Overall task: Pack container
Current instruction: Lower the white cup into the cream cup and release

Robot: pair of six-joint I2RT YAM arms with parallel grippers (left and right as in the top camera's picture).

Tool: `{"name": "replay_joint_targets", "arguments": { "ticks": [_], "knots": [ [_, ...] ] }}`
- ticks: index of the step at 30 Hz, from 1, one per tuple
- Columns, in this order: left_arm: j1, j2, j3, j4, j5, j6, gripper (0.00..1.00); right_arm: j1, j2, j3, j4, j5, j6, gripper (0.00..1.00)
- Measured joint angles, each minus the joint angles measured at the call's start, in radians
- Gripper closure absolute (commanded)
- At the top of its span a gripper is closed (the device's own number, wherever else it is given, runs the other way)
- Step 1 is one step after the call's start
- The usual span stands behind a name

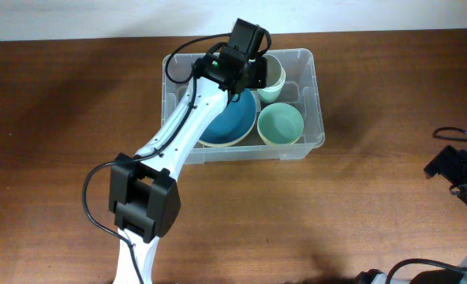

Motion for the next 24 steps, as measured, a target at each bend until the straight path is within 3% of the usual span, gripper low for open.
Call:
{"name": "replay_joint_targets", "arguments": {
  "ticks": [24],
  "knots": [
    [0.0,0.003,0.0,-0.031,0.018,0.0,0.97,0.0,0.0,0.0,0.0,0.0,0.0,0.01]
  ]
}}
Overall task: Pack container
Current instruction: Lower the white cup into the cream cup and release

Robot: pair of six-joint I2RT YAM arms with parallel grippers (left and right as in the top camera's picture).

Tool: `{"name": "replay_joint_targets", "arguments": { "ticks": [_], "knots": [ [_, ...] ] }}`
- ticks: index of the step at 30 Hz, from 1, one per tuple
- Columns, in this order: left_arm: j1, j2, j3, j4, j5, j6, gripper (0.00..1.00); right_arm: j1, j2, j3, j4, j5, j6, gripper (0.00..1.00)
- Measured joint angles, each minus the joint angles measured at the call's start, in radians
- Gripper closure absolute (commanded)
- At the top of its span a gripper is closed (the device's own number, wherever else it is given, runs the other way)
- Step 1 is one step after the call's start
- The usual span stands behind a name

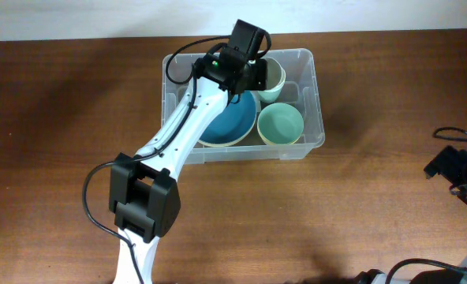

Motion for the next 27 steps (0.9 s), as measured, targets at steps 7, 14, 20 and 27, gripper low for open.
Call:
{"name": "replay_joint_targets", "arguments": {
  "ticks": [7,14,20,27],
  "knots": [
    [0.0,0.011,0.0,-0.004,0.0,0.002,0.88,0.0,0.0,0.0,0.0,0.0,0.0,0.02],
    [0.0,0.011,0.0,-0.005,0.0,0.004,0.8,0.0,0.0,0.0,0.0,0.0,0.0,0.01],
    [0.0,0.011,0.0,0.011,0.0,0.005,0.62,0.0,0.0,0.0,0.0,0.0,0.0,0.01],
    [0.002,0.011,0.008,0.024,0.001,0.031,0.34,0.0,0.0,0.0,0.0,0.0,0.0,0.01]
  ]
}}
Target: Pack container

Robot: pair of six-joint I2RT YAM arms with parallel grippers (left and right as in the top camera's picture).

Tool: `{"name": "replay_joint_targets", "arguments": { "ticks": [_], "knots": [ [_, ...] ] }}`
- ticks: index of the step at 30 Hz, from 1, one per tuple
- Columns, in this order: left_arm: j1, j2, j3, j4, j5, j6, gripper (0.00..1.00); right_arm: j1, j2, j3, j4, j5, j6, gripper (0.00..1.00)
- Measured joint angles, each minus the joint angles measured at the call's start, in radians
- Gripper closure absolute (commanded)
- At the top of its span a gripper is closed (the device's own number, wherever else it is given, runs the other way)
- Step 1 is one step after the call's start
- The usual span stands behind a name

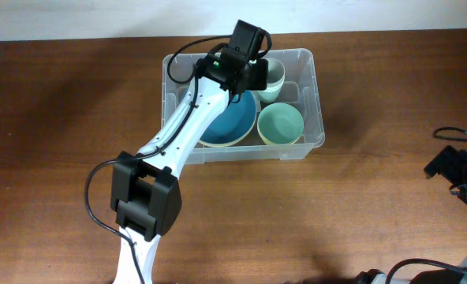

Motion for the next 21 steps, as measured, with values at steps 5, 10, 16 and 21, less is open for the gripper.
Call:
{"name": "replay_joint_targets", "arguments": {
  "ticks": [5,10,16,21],
  "knots": [
    [0.035,-0.007,0.076,-0.077,-0.012,0.037,0.0,0.0,0.0,0.0,0.0,0.0,0.0,0.01],
    [0.14,-0.079,0.092,-0.212,-0.052,0.048,0.0,0.0,0.0,0.0,0.0,0.0,-0.001,0.01],
    [0.341,-0.241,0.103,-0.418,-0.08,0.039,0.0,0.0,0.0,0.0,0.0,0.0,0.0,0.01],
    [0.455,-0.354,0.114,-0.574,-0.088,0.005,0.0,0.0,0.0,0.0,0.0,0.0,-0.001,0.01]
  ]
}}
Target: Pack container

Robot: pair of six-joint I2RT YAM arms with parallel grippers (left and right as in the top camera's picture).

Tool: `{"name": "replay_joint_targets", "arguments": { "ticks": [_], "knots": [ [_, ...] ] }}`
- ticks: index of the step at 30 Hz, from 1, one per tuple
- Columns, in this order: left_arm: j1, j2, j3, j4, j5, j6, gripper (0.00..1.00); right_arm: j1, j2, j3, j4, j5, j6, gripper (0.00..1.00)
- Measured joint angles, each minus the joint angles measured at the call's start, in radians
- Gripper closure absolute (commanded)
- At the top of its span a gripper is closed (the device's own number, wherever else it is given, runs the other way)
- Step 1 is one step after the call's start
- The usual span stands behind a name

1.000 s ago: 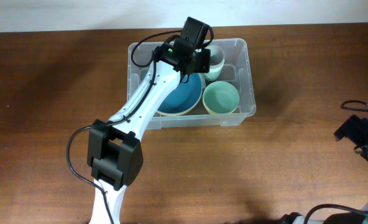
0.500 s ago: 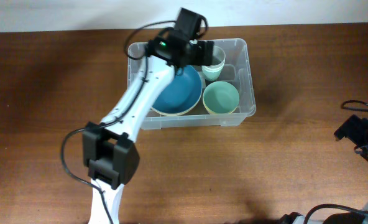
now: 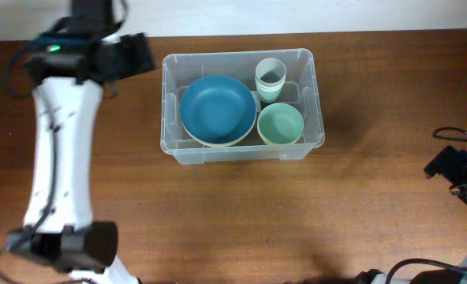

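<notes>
A clear plastic container (image 3: 316,95) stands at the back middle of the table. Inside it, a blue plate (image 3: 218,109) lies on a pale yellowish one at the left. A mint green bowl (image 3: 280,124) sits at the front right, and a pale green cup (image 3: 270,77) stands behind the bowl. My left gripper (image 3: 136,54) hangs outside the box, just left of its back left corner; its jaws are too dark to read. At the far right edge only a dark part of my right gripper (image 3: 452,166) shows.
The brown wooden table (image 3: 360,221) runs all around the box. A white wall edge (image 3: 336,14) lines the back. Cables trail from the right arm at the right edge.
My left arm has left the container: its gripper was over the cup at the back of the box and is now outside, left of the box. The blue plate shows in full.
At all three earlier moments my left gripper stayed over the cup and the plate's back edge inside the container, barely shifting. Now it is out to the left, and plate, bowl and cup rest in the box. The right arm kept still.
</notes>
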Motion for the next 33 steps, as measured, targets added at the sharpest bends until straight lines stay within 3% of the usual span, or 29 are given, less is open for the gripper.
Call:
{"name": "replay_joint_targets", "arguments": {
  "ticks": [10,16,28,33],
  "knots": [
    [0.045,-0.106,0.002,-0.204,0.004,-0.018,0.0,0.0,0.0,0.0,0.0,0.0,0.001,0.01],
    [0.045,-0.255,-0.069,-0.2,0.008,-0.018,0.0,0.0,0.0,0.0,0.0,0.0,0.0,0.01],
    [0.045,-0.902,-0.75,0.227,0.057,-0.025,0.0,0.0,0.0,-0.001,0.0,0.0,0.0,0.02],
    [0.045,-1.027,-0.961,0.264,0.068,-0.095,0.0,0.0,0.0,-0.001,0.0,0.0,0.0,0.01]
  ]
}}
